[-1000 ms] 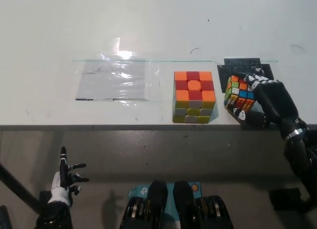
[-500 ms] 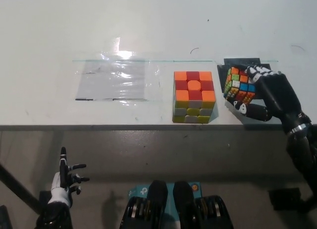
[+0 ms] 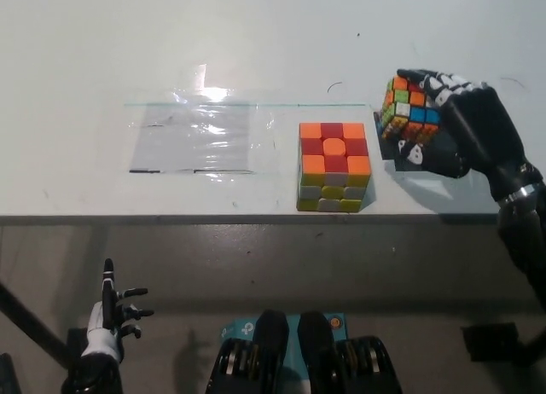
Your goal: The robot uses its right hand to pick up the small cube kept on the middle on the desk and place it on the bigger cube kept next to it
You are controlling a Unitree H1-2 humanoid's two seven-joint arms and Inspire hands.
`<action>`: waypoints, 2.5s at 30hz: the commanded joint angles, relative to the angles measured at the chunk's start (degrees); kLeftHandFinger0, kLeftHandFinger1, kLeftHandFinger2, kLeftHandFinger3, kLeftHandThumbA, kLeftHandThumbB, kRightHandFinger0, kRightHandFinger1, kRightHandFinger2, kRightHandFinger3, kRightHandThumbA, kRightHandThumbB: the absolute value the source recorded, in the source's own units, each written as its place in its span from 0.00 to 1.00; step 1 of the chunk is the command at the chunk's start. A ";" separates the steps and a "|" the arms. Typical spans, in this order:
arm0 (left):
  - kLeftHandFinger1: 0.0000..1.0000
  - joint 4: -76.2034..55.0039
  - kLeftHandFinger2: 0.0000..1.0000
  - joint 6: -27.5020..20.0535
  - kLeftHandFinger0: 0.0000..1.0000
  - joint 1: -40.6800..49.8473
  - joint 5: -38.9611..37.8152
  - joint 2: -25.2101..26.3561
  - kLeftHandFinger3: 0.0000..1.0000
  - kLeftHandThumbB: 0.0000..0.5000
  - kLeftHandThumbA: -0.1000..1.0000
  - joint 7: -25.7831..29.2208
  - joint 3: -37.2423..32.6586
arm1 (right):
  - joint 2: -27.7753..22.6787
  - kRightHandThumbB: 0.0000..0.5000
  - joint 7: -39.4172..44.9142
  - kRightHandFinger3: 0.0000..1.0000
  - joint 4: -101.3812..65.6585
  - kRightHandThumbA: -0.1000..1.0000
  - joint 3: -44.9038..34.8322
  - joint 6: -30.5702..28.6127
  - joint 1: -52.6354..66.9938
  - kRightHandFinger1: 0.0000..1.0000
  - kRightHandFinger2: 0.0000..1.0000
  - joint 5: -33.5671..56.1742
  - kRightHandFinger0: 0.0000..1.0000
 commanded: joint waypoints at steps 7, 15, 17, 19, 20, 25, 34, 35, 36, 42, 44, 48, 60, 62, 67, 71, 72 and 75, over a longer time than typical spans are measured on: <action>0.41 -0.52 0.08 -1.62 0.12 -0.81 -0.22 1.29 0.01 1.00 1.00 0.22 -0.14 | -0.48 0.42 4.12 0.09 -8.05 0.00 -0.57 -0.72 -4.40 0.31 0.52 -0.75 0.00; 0.44 -0.52 0.09 -2.36 0.15 -0.73 0.09 1.38 0.01 1.00 1.00 0.19 -0.43 | 2.63 0.53 6.87 0.04 -9.97 0.00 -0.48 -0.93 -4.62 0.21 0.42 1.71 0.00; 0.44 -0.41 0.09 -2.15 0.15 -0.78 0.23 1.47 0.00 1.00 1.00 0.23 -0.57 | 3.57 0.56 7.24 0.04 -10.52 0.00 -0.17 -0.37 -4.21 0.19 0.43 0.55 0.00; 0.45 -0.49 0.09 -1.96 0.16 -1.02 0.13 1.56 0.00 1.00 1.00 0.13 -0.49 | 3.94 0.55 7.37 0.05 -10.17 0.00 0.03 -0.46 -4.00 0.18 0.44 -0.23 0.00; 0.46 -0.49 0.09 -1.71 0.16 -1.07 -0.07 1.57 0.01 1.00 1.00 0.00 -0.31 | 3.98 0.57 7.09 0.05 -9.71 0.00 0.20 -0.81 -3.93 0.18 0.44 -0.63 0.00; 0.38 -0.35 0.02 -1.84 0.14 -1.19 0.01 1.41 0.00 1.00 1.00 0.86 -0.30 | 4.79 0.52 5.45 0.11 -6.48 0.00 0.88 -2.66 -3.26 0.25 0.58 -0.97 0.00; 0.34 -0.42 0.02 -1.94 0.13 -1.40 -0.05 1.51 0.00 1.00 1.00 0.30 -0.29 | 6.17 0.60 5.29 0.12 -4.69 0.00 1.62 -2.98 -3.05 0.25 0.57 -1.03 0.00; 0.33 -0.44 0.01 -1.63 0.13 -1.69 0.10 1.66 0.00 1.00 1.00 0.56 -0.40 | 6.21 0.58 5.39 0.11 -4.70 0.00 1.38 -2.72 -2.87 0.25 0.57 -0.80 0.00; 0.33 -0.48 0.01 -1.55 0.12 -1.81 0.08 1.68 0.00 1.00 1.00 0.66 -0.37 | 6.22 0.58 5.87 0.11 -4.84 0.00 1.23 -2.32 -2.80 0.25 0.57 -0.56 0.00; 0.31 -0.61 0.00 -1.18 0.15 -2.07 0.00 1.47 0.00 1.00 1.00 0.47 -0.38 | 6.25 0.57 5.61 0.09 -4.22 0.00 1.23 -2.30 -2.24 0.23 0.54 -0.77 0.00; 0.31 -0.59 0.00 -0.78 0.15 -2.27 0.02 1.34 0.00 1.00 1.00 0.83 -0.38 | 6.55 0.47 6.37 0.12 -4.35 0.00 1.18 -1.66 -1.95 0.27 0.60 -0.25 0.00; 0.31 -0.66 0.00 -0.78 0.14 -2.42 0.11 1.48 0.00 1.00 1.00 1.07 -0.42 | 6.81 0.44 6.50 0.13 -3.97 0.00 1.35 -2.05 -2.15 0.29 0.60 -0.04 0.00; 0.30 -0.57 0.03 -1.32 0.10 -2.70 0.99 1.68 0.00 1.00 1.00 0.86 -1.35 | 7.34 0.00 13.62 0.97 -6.68 0.00 0.89 4.02 -0.96 0.18 0.52 1.88 0.00; 0.30 -0.65 0.03 -1.13 0.09 -2.81 0.89 1.69 0.00 1.00 1.00 0.94 -1.41 | 7.00 0.02 16.07 1.00 -7.59 0.10 1.33 5.54 -0.83 0.24 0.50 1.51 0.06; 0.32 -0.49 0.04 -0.80 0.08 -2.93 0.47 1.70 0.00 1.00 1.00 1.07 -1.29 | 7.19 0.13 17.61 1.00 -8.02 0.18 1.36 6.39 -0.60 0.15 0.37 1.78 0.00; 0.32 -0.64 0.06 -1.40 0.06 -2.70 0.47 1.65 0.01 1.00 1.00 0.84 -1.48 | 7.17 0.13 17.76 1.00 -8.23 0.18 1.34 6.39 -0.50 0.15 0.38 1.58 0.01; 0.33 -0.72 0.07 -1.91 0.05 -2.61 0.64 1.64 0.00 1.00 1.00 0.79 -1.69 | 7.09 0.14 17.03 1.00 -8.02 0.18 1.46 5.86 -0.55 0.14 0.36 1.02 0.00; 0.33 -0.60 0.08 -1.77 0.05 -2.69 0.59 1.64 0.00 1.00 1.00 1.01 -1.79 | 6.82 0.14 16.59 1.00 -7.62 0.17 1.46 4.72 -0.52 0.14 0.34 1.30 0.01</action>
